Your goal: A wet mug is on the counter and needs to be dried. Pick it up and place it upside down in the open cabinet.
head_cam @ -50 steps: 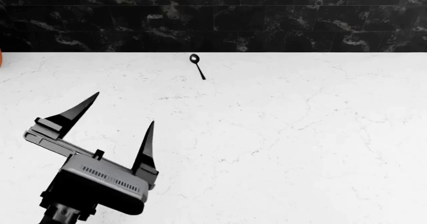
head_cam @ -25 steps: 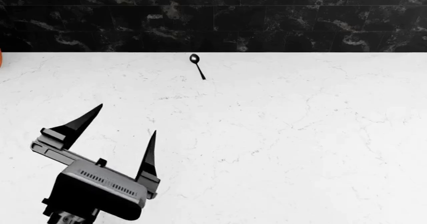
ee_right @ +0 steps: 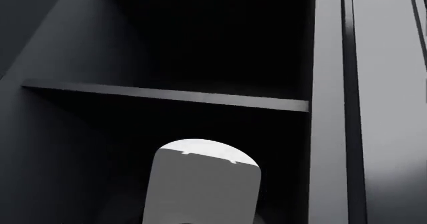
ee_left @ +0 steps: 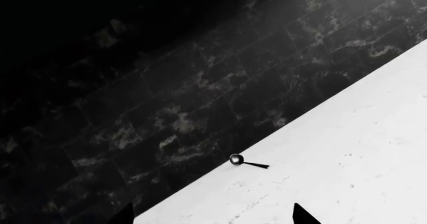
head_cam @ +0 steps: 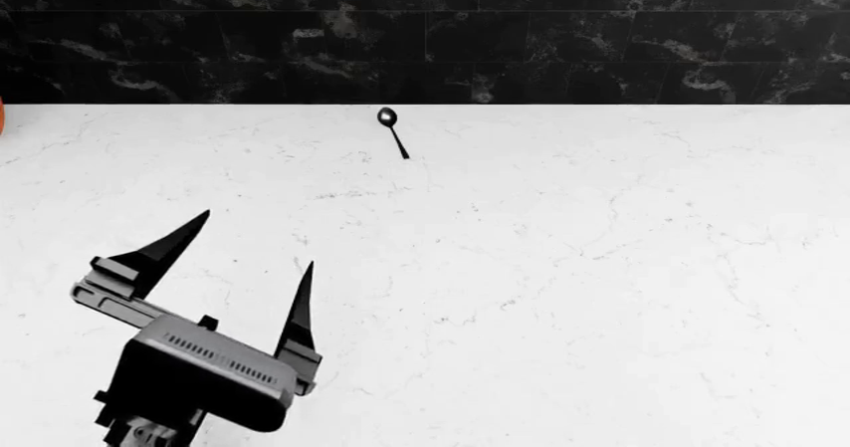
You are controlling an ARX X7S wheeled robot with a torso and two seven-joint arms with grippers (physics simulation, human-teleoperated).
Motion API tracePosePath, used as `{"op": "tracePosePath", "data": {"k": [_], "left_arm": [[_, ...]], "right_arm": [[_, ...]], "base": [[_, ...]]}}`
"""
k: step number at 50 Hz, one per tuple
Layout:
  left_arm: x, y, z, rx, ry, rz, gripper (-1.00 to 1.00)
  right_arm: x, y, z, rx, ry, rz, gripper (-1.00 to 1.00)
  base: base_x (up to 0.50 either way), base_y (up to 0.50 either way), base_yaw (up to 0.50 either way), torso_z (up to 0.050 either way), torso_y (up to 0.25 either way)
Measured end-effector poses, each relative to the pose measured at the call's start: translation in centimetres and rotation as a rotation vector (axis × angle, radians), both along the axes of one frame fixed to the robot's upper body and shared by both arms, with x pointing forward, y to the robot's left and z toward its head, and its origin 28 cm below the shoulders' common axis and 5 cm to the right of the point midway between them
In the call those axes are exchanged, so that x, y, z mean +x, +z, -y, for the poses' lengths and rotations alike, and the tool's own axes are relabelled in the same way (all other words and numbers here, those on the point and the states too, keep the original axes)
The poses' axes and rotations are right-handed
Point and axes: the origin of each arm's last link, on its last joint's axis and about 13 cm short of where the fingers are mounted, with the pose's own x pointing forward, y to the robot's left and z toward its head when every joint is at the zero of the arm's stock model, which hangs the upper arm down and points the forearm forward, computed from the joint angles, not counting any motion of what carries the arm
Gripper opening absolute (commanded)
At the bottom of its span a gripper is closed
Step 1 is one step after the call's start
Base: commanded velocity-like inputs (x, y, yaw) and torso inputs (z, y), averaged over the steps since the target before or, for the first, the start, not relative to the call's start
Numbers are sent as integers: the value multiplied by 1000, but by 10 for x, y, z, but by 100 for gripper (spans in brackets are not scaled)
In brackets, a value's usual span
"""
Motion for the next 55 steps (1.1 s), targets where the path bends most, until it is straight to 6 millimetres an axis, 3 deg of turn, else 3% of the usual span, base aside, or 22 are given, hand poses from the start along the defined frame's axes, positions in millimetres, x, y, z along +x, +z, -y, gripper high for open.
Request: {"op": "tracePosePath", "data": {"k": [16,33,43,55], "left_arm": [[2,-4,-1,1,8,-9,100],[4,-9,-3,1,15,-19,100],[4,-11,-3,2,17,-25,100],[5,-14,-3,2,19,-29,100]], "right_arm": [[33,-2,-15,37,71,-111,-100],[70,-23,-20,32,42,-227,-100],[82,-34,-14,50,15,-274,-100],[82,-33,-10,6,5,-302,-100]], "base": [[0,0,0,0,0],[0,0,0,0,0],[0,0,0,0,1],[6,0,-1,0,0]]}}
